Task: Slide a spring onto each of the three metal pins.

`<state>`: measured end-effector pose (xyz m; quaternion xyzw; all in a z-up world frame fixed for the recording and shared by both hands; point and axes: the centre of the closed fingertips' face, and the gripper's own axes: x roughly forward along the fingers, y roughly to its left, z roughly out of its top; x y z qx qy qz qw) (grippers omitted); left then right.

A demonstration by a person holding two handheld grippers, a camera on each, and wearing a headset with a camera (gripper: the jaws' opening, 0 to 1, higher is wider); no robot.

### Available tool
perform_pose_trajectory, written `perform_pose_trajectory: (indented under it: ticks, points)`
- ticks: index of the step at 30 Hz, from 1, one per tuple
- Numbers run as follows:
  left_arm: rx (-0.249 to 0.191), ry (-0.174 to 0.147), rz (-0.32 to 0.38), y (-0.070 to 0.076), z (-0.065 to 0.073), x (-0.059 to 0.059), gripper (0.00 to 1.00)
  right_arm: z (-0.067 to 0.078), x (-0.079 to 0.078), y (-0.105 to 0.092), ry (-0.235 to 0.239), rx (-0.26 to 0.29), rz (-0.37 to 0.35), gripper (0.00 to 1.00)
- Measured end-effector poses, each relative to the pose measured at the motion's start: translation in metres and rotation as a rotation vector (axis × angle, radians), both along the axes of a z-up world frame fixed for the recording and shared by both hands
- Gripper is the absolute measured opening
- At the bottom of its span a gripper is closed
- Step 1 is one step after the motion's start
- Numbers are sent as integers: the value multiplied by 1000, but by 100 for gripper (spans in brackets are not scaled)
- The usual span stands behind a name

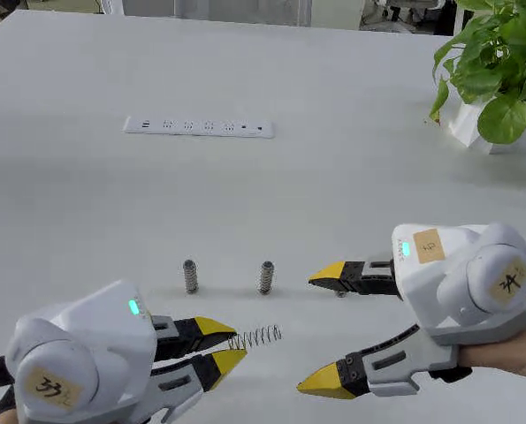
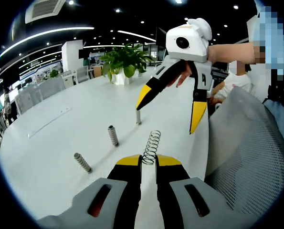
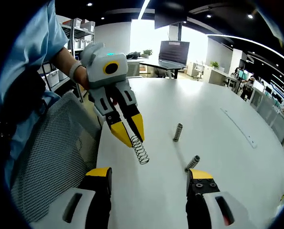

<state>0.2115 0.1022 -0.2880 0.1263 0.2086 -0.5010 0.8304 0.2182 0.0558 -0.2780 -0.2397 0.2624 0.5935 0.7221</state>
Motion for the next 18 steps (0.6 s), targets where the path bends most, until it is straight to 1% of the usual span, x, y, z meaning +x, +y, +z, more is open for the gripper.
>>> perform_pose_trajectory:
  ticks: [2,4,9,13,16,18]
  points:
    - [-1,3,-3,3,1,-3,7,2,-2,5,1,2,26,57]
    - [-3,2,-6,5,1,-5,7,1,-5,8,1,-8,57,52]
    - [-15,2,-2,6,4,-6,7,0,-11,15,-8,-21,105,47]
    - [-21,-1,-13,5,6,-7,7,1,-15,18,-20,-30,136,44]
    - [-23,1,-28,4,7,-9,7,2,-16,19,-40,-39,157,42]
    - [-21,3,-32,4,6,-10,7,2,-15,19,-43,-40,161,40]
